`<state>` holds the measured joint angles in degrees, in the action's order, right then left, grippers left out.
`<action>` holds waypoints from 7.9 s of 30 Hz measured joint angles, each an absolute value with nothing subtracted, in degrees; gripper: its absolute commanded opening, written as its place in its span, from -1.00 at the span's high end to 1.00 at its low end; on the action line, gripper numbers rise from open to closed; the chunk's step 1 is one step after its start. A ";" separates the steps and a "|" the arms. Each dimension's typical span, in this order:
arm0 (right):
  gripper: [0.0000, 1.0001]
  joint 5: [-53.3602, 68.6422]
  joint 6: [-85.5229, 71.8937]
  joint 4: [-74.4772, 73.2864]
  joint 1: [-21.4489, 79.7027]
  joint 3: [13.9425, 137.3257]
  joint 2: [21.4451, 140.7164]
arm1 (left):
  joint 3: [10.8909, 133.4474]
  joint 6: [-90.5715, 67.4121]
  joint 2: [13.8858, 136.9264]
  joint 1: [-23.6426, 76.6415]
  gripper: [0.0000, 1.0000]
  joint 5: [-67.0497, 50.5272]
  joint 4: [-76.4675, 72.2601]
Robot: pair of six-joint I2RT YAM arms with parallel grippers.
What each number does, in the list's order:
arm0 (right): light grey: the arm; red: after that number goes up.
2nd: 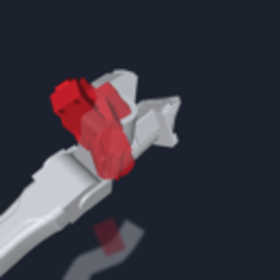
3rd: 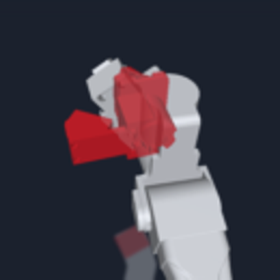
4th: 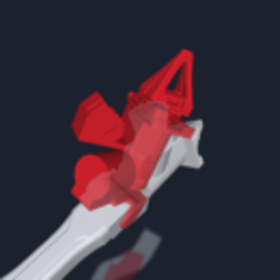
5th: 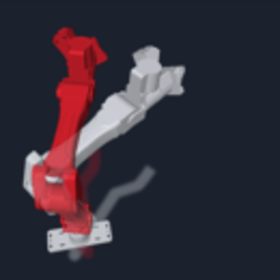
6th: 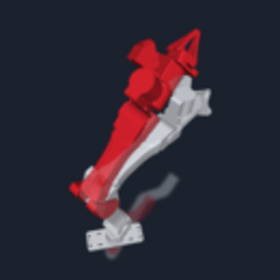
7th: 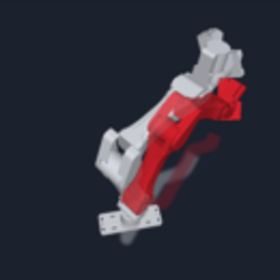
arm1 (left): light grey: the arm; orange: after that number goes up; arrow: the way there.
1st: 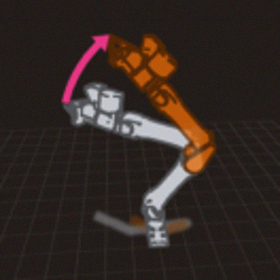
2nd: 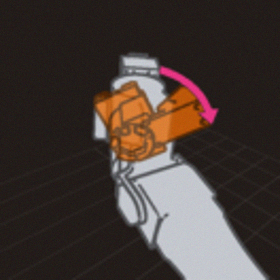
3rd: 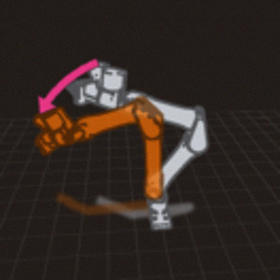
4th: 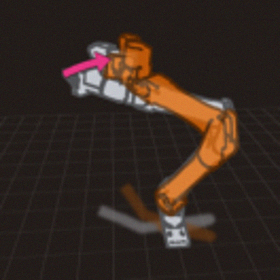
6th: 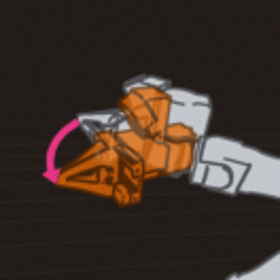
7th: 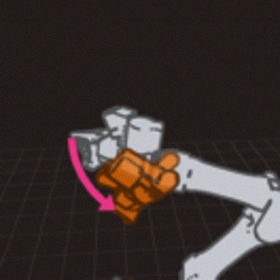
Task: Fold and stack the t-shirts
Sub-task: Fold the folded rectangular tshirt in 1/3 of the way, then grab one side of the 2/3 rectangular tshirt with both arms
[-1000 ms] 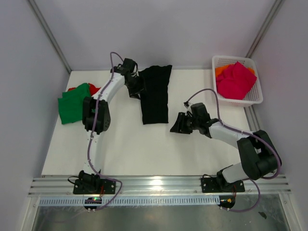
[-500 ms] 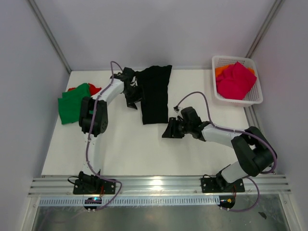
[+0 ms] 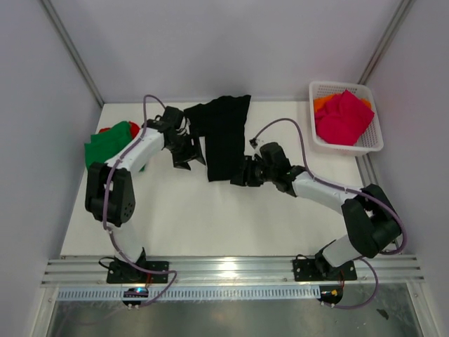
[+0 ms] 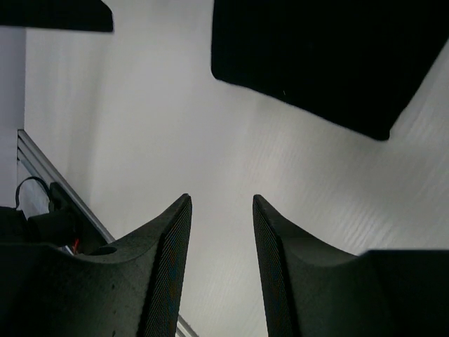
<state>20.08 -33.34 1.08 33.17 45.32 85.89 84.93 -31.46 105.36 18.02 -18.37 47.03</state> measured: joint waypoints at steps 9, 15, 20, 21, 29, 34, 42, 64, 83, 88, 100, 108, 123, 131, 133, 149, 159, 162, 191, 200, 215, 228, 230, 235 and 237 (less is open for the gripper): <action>0.10 15.75 -27.94 -0.36 33.17 66.28 95.77 | 80.73 -32.84 92.88 18.02 -0.30 -15.94 45.76; 0.10 14.33 -25.89 -2.96 33.17 73.38 104.84 | 79.07 -33.82 86.76 18.02 -0.30 -15.79 45.39; 0.10 11.97 -24.47 -6.59 33.15 79.22 111.92 | 76.18 -34.79 80.51 18.02 -0.32 -15.77 45.30; 0.10 11.46 -24.25 -7.35 33.15 80.64 113.43 | 76.09 -35.00 79.18 18.02 -0.32 -15.68 45.30; 0.10 8.91 -24.03 -10.07 33.08 84.01 116.81 | 76.09 -35.86 72.66 18.02 -0.32 -15.77 45.74; 0.10 7.92 -24.12 -10.61 32.88 84.71 118.52 | 76.09 -37.36 69.78 18.02 -0.34 -17.82 45.91; 0.10 6.26 -25.65 -15.70 32.86 89.91 124.14 | 73.56 -38.92 63.61 18.02 -0.34 -20.21 44.36; 0.10 8.60 -32.32 -12.43 35.57 67.24 109.01 | 70.48 -40.14 65.23 18.02 -0.35 -21.06 42.11; 0.11 10.52 -37.71 -16.43 43.07 56.42 99.55 | 71.26 -40.05 71.92 18.02 -0.34 -22.33 40.45; 0.10 10.00 -37.30 -17.56 43.09 56.21 98.21 | 71.26 -39.66 73.21 18.02 -0.34 -22.00 40.47; -0.30 5.30 -33.47 -18.57 43.18 58.78 81.12 | 67.81 -38.76 76.49 18.02 -0.34 -21.56 39.16; -0.36 2.59 -33.95 -20.36 43.18 49.65 72.47 | 67.57 -38.54 77.36 18.02 -0.34 -21.50 38.39; -0.43 1.74 -42.13 -24.62 43.18 30.37 56.27 | 69.91 -38.13 82.76 18.02 -0.33 -21.91 38.61; -0.44 5.28 -45.58 -15.55 43.18 18.63 51.35 | 73.28 -38.13 83.74 18.02 -0.33 -22.28 38.61; -0.45 6.17 -46.28 -13.76 43.13 16.84 50.68 | 73.73 -38.13 83.77 18.02 -0.33 -22.33 38.61; -0.45 13.34 -48.93 11.70 43.07 15.00 65.30 | 75.18 -36.91 84.05 18.02 -0.33 -21.82 40.58; 0.05 16.10 -49.34 18.02 43.07 17.58 73.36 | 75.31 -35.42 84.05 18.02 -0.33 -20.47 42.30; 0.43 16.05 -48.58 17.32 43.07 17.69 74.54 | 75.31 -35.31 84.05 18.02 -0.33 -20.32 42.33; 0.94 18.26 -46.44 14.06 43.07 22.04 74.39 | 38.54 -44.69 74.35 18.44 -0.32 -21.61 32.05; 0.94 18.68 -46.00 13.32 43.07 23.68 74.39 | 27.22 -56.93 74.39 18.87 -0.32 -23.64 10.87; 0.94 18.61 -46.02 12.12 43.07 23.68 74.35 | 29.54 -61.43 83.40 20.86 -0.29 -25.56 -2.00; 0.94 18.39 -45.82 11.42 43.07 25.54 75.18 | 36.18 -63.00 86.46 30.46 -0.23 -19.75 5.85; 0.94 18.37 -45.82 11.40 43.07 25.69 75.42 | 37.54 -62.19 86.39 31.05 -0.24 -18.83 9.63; 0.94 18.37 -45.82 11.42 43.07 25.74 75.90 | 39.20 -60.16 84.71 31.51 -0.13 -16.27 18.96; 0.94 18.37 -45.82 11.44 43.07 25.74 76.01 | 39.33 -59.72 84.20 31.51 0.05 -15.42 21.19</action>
<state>18.37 -45.82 11.44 43.07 25.74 76.01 39.33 -59.72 84.20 31.51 -15.42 21.19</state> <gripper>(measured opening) 0.113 0.555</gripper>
